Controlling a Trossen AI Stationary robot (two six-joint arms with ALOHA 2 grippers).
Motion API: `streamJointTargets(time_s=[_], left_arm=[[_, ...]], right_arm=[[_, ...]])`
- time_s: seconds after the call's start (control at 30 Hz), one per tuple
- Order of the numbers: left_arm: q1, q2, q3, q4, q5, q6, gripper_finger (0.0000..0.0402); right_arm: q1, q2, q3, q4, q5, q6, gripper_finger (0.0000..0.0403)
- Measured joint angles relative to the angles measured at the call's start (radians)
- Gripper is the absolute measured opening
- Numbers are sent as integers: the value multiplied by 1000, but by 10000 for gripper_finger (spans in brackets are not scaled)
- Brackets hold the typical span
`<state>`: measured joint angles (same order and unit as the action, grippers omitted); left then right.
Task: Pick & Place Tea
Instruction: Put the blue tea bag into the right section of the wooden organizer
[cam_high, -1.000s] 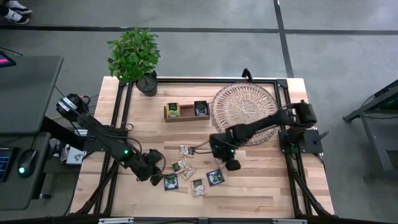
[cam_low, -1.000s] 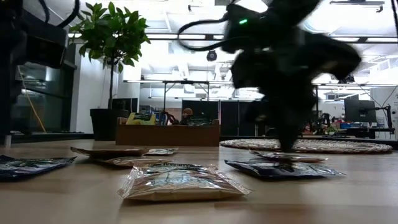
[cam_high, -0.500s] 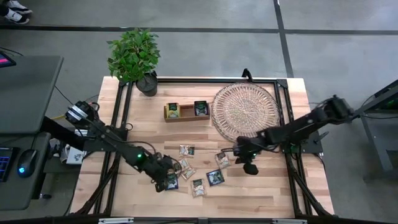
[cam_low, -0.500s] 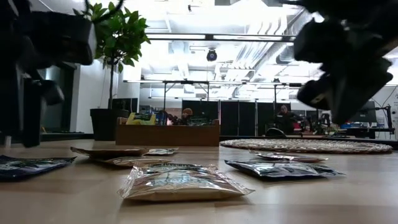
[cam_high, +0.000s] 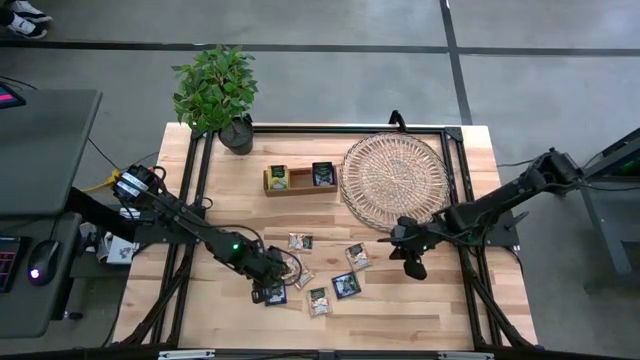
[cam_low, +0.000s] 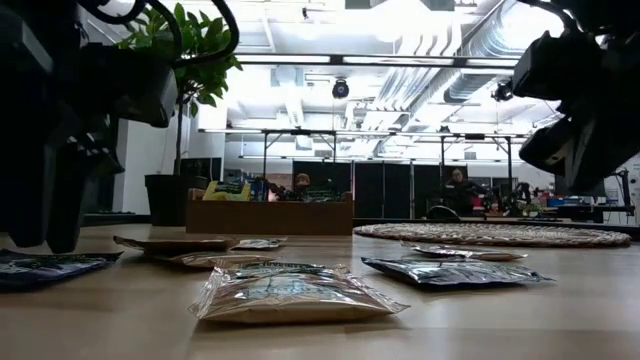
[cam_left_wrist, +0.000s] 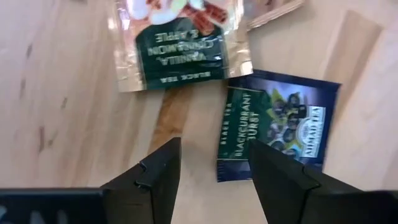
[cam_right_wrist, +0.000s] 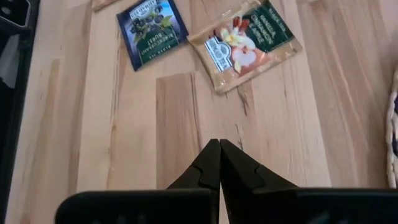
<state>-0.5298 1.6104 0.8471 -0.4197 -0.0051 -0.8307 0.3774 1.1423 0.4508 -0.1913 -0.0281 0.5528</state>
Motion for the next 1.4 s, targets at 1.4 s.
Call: streamJointTargets(time_s=[1.4], left_arm=[[-38, 120, 5, 57, -91, 38, 184]], right_arm=[[17, 1, -4, 10, 48, 26, 0]])
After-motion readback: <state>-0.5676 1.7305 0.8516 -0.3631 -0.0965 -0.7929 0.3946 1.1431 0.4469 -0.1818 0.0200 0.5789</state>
